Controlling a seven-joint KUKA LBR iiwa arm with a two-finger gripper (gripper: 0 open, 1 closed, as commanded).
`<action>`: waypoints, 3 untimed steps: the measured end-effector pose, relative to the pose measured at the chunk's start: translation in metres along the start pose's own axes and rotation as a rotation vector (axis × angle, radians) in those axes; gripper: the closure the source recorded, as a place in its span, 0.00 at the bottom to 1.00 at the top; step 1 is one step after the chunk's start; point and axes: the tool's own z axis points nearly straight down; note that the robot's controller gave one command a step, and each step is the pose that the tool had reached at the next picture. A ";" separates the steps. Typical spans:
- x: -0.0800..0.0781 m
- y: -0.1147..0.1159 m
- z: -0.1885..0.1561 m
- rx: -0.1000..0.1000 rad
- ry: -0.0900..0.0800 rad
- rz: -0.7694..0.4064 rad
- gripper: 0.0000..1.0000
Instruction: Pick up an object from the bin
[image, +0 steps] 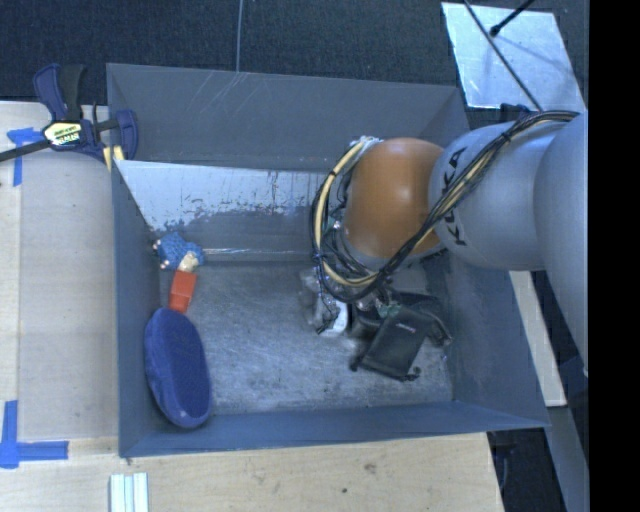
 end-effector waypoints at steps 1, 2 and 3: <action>0.001 -0.001 0.001 0.001 0.002 0.000 0.00; 0.027 0.005 0.001 0.001 0.003 0.052 0.00; 0.053 0.012 -0.012 0.000 0.006 -0.113 0.00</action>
Offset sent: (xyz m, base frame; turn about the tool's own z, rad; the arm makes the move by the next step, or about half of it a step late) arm 0.0000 0.0000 0.0000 0.0000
